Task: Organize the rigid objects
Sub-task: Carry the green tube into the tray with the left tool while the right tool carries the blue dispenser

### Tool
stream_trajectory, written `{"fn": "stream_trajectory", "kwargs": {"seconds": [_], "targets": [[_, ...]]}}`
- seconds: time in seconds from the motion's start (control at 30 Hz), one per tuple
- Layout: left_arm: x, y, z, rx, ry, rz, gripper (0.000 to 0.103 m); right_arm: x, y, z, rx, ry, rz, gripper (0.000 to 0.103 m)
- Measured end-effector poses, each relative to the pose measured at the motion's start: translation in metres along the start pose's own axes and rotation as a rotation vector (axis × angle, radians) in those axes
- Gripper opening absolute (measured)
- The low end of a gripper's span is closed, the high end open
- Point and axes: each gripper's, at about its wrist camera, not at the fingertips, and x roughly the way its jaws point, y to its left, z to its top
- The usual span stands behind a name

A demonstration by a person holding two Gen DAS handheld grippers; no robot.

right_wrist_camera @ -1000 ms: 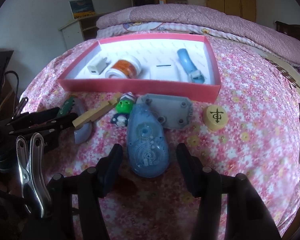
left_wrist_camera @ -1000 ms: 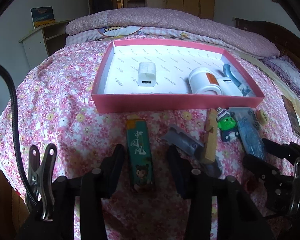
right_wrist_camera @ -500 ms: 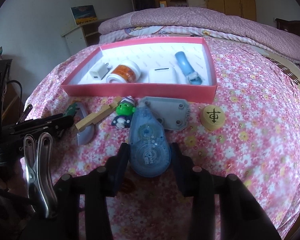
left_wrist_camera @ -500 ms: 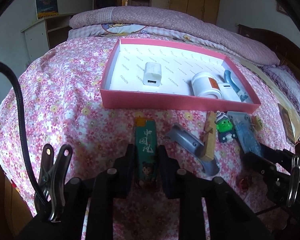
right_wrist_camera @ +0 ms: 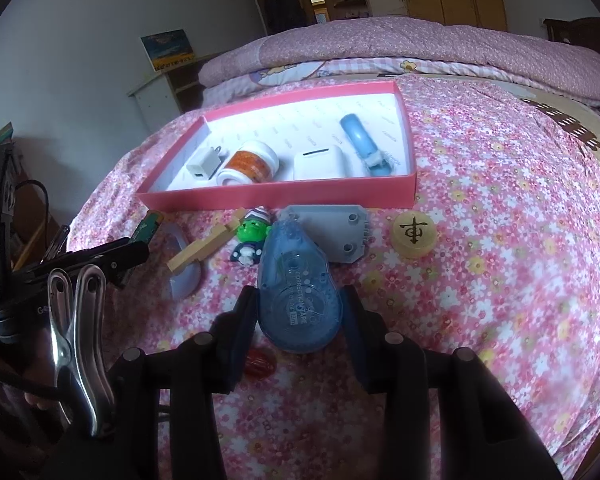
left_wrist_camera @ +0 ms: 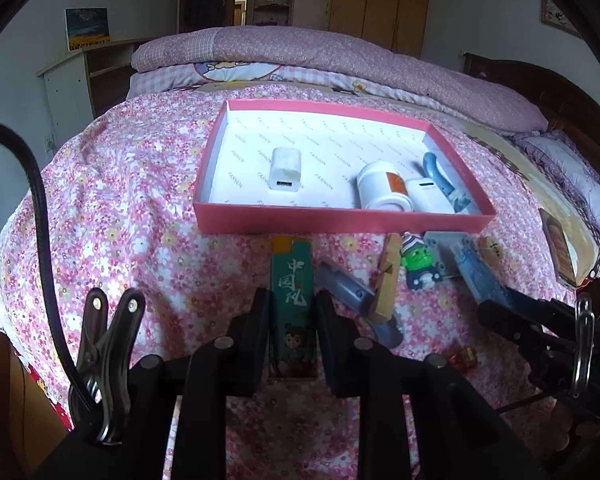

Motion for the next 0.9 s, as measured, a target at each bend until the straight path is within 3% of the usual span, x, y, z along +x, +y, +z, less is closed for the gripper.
{"fn": "stream_trajectory", "kwargs": {"seconds": [0.4, 0.9], "targets": [[-0.009, -0.004, 0.009, 0.017, -0.023, -0.012, 0.024, -0.005, -0.006, 0.0, 0.026, -0.008, 0.023, 0.043], [0.004, 0.0, 0.051, 0.052, -0.082, 0.002, 0.024, -0.006, -0.007, 0.003, 0.042, -0.013, 0.038, 0.043]]}}
